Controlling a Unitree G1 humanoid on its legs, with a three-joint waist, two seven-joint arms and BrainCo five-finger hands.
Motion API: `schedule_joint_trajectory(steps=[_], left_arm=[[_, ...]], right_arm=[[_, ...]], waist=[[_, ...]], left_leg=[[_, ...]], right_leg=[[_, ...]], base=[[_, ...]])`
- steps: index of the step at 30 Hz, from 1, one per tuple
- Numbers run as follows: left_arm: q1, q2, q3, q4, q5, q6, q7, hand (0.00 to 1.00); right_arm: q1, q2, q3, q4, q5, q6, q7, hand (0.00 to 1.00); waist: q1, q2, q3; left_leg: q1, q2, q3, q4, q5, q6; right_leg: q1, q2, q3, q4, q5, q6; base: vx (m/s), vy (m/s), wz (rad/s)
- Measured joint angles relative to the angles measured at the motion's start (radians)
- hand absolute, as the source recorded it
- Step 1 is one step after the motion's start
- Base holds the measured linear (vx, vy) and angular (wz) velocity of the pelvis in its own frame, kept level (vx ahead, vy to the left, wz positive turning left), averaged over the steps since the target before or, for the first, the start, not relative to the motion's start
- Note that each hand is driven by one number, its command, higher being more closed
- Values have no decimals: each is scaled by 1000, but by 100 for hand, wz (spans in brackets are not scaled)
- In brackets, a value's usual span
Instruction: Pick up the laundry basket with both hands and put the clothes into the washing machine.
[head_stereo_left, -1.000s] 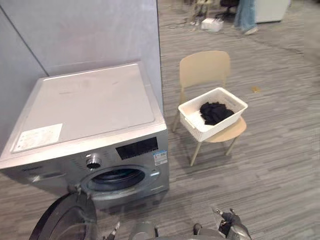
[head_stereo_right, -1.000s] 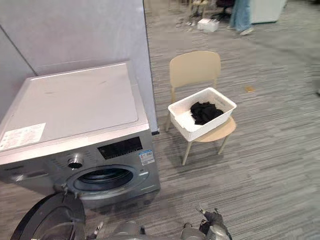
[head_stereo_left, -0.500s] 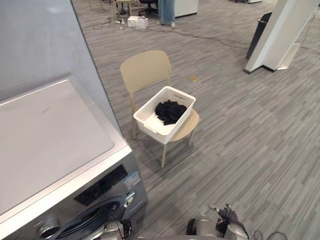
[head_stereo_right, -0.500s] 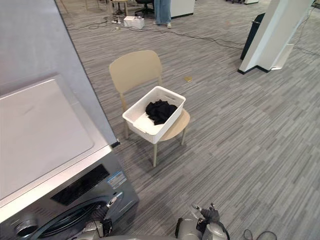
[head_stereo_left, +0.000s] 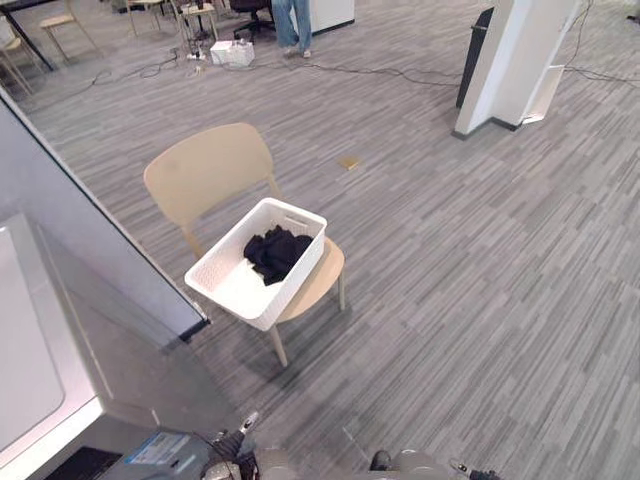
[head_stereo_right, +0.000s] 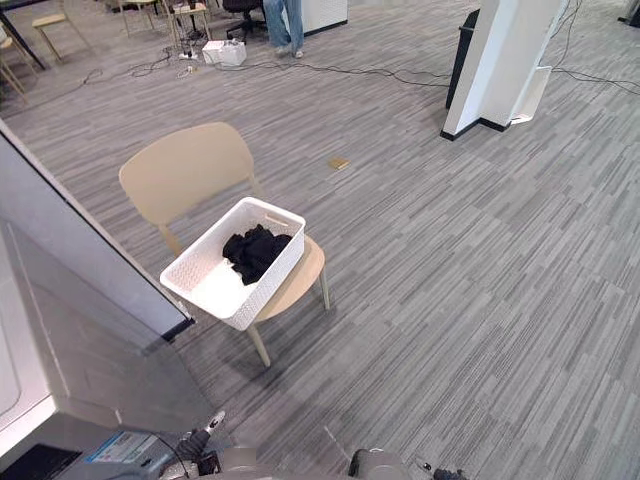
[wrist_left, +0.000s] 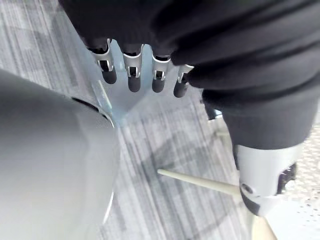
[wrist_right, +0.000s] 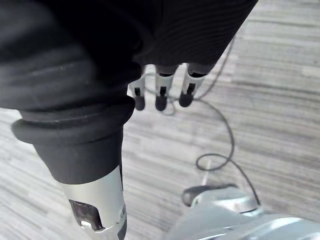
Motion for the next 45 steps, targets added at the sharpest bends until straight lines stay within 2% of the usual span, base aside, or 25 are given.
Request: schedule_joint_trajectory(steps=[1,2,3,5,6,8,10,13,14,16,17,18,20,22,24,25,26,27,30,31,33,37,39,42,45], left_arm=[[1,-1,-1,-8,-2,-1,3,0],[6,0,-1,-10,-2,-1,7,0],[17,5,-3,-20,-3,0,15,0],[24,12,0,-20,0,3,14,0],[14,1,4,-19,1,4,14,0],[5,0,39,-23,-6,2,13,0],[19,-9,43,1,-6,8,14,0],[23,-4,34,27,-6,9,15,0],[23,5,29,37,-17,19,-2,0],[19,29,34,53,-66,55,-45,0],[19,42,17,46,-59,46,-42,0],[21,52,-5,39,-38,39,-20,0],[14,53,-5,38,-33,36,-4,0],[-16,31,-2,33,-16,34,-2,0],[-25,-5,0,-3,6,25,-2,0],[-26,-6,1,-11,6,24,-2,0],[-25,-7,6,-26,14,23,-1,0],[-28,-7,23,-27,36,21,-2,0],[-27,-52,41,-27,85,23,-6,0],[-24,-65,45,-27,89,22,-7,0],[-20,-69,50,-26,89,23,-7,0],[-11,-76,77,-19,80,25,-7,0],[-2,-68,68,-20,81,25,-5,0],[31,-38,26,-22,81,25,-1,0],[38,-19,-19,-26,81,25,1,0]], right_arm=[[-16,-2,2,0,0,-2,-6,0],[-22,-2,3,-1,0,-3,-7,0],[-32,7,6,-8,-1,-6,-6,0],[-36,35,6,-33,0,-6,-7,0],[-45,39,6,-56,0,-6,-7,0],[-87,37,9,-59,1,-6,-9,0],[-82,27,10,-65,7,-7,-10,0],[-85,30,29,-92,7,-15,-8,0],[-71,39,37,-93,7,-13,-6,0],[-46,58,53,-94,7,-10,-3,0],[-13,72,58,-94,7,-6,-2,0],[2,77,40,-105,16,-7,2,0],[21,66,24,-111,16,-8,5,0],[57,66,-11,-125,13,-7,7,0],[99,90,-21,-126,14,-6,10,0],[108,100,-21,-123,14,-6,12,0],[126,121,-28,-122,16,-5,12,0],[140,132,-37,-93,19,-4,15,0],[139,99,-47,-92,19,-4,13,0],[135,96,-47,-96,19,-5,13,0],[100,77,-18,-101,16,-3,15,0],[70,75,83,-312,44,9,9,0],[70,83,156,-578,35,8,-9,0],[34,74,155,-798,-5,-35,-18,0],[-23,42,148,-912,-49,-59,-50,0]], waist=[[18,3,5],[23,3,5],[23,-3,6],[21,-21,-7],[17,-11,-8],[36,-21,13],[42,-6,6],[43,-9,-4],[42,-22,-6],[41,-53,-11],[36,-71,-10],[21,-74,-9],[9,-77,-10],[10,-74,-8],[12,-71,-8],[12,-74,-10],[7,-102,-21],[8,-124,-27],[12,-63,-59],[13,-51,-64],[16,-46,-70],[14,-46,-85],[14,-44,-96],[14,-58,-113],[14,-58,-112]], left_leg=[[-22,-80,-13,-89,-34,-42],[-19,-112,3,-163,-38,-41],[4,-144,77,-326,-52,-5],[68,-164,163,-481,-74,-3],[66,-171,197,-519,-73,-1],[13,-187,188,-447,-91,42],[87,-207,164,-601,-82,70],[208,-272,164,-751,-73,81],[266,-308,157,-807,-66,92],[313,-343,128,-835,-63,98],[341,-352,93,-840,-64,100],[359,-352,53,-841,-64,100],[379,-345,8,-841,-64,100],[390,-321,-55,-837,-64,100],[403,-277,-107,-835,-71,88],[398,-265,-122,-830,-80,68],[385,-259,-156,-813,-115,11],[381,-249,-185,-796,-145,-23],[358,-165,-196,-787,-138,-55],[368,-143,-193,-811,-121,-84],[382,-126,-181,-846,-104,-105],[386,-120,-142,-885,-70,-115],[365,-121,-140,-897,-51,-112],[333,-129,-143,-920,-6,-116],[289,-133,-149,-924,16,-118]], right_leg=[[13,0,18,-8,-3,2],[22,1,23,-16,-3,3],[46,2,25,-37,3,18],[68,-6,17,-83,16,36],[68,-7,-5,-129,40,43],[108,-19,-21,-177,57,52],[142,-20,-16,-154,48,64],[77,-98,-5,81,-10,130],[-9,-162,7,333,-26,155],[-92,-221,35,567,7,151],[-141,-244,63,712,14,141],[-184,-243,86,810,5,143],[-229,-237,107,845,-15,140],[-283,-220,145,769,-36,140],[-276,-175,233,510,-35,136],[-256,-160,268,414,-17,137],[-218,-152,333,239,90,153],[-170,-150,369,180,35,188],[-136,-95,271,140,29,152],[-127,-80,253,139,23,142],[-126,-66,245,138,21,135],[-127,-52,247,91,46,127],[-129,-49,248,39,78,129],[-126,-50,240,-58,139,127],[-115,-50,227,-150,206,124]], base=[[195,-58,-46],[194,-6,-37],[187,-8,-14],[269,-4,24],[327,57,54],[223,89,34],[189,161,8],[222,218,13],[170,164,28],[219,103,50],[318,-50,89],[312,-95,95],[226,-144,88],[209,-207,101],[192,-261,102],[171,-340,107],[163,-412,109],[157,-418,101],[152,-334,61],[125,-234,36],[60,-143,7],[6,-61,-10],[-9,-11,-2],[-5,0,6],[-28,3,12]])
